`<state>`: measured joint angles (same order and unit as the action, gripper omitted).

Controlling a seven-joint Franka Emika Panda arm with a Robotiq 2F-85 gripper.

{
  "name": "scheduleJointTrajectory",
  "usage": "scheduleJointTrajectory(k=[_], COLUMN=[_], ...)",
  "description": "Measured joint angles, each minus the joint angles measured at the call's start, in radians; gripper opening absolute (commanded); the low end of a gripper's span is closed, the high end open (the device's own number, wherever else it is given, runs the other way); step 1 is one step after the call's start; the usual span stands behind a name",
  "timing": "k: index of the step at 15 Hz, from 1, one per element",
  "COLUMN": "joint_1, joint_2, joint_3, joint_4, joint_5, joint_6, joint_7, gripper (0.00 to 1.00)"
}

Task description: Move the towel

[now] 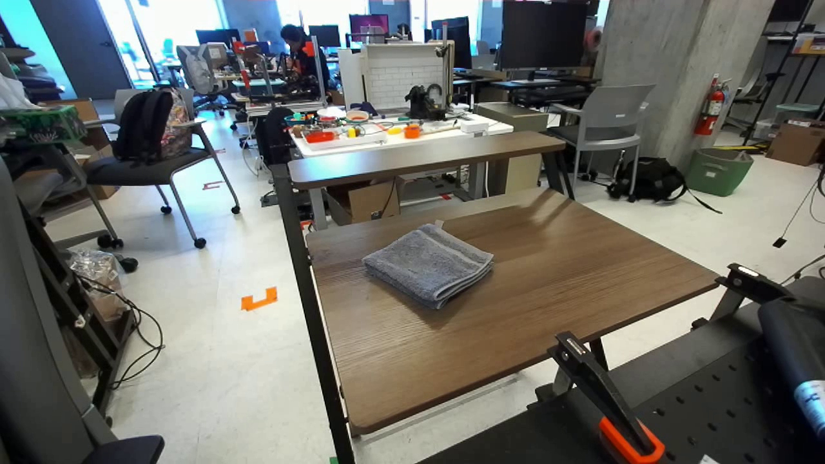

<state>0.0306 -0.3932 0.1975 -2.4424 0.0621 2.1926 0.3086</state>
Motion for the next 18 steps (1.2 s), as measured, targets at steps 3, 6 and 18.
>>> scheduleJointTrajectory(k=[3, 6, 18], joint_1=[0.005, 0.012, 0.149], joint_2=[0.173, 0.352, 0.893], joint_3=[0.012, 0.012, -0.102], joint_4=[0.069, 0.164, 0.484], joint_5=[-0.007, -0.035, -0.125], joint_6=[0.038, 0.049, 0.077], joint_7=[0.005, 0.014, 0.076], gripper=[1.00, 1.00, 1.00])
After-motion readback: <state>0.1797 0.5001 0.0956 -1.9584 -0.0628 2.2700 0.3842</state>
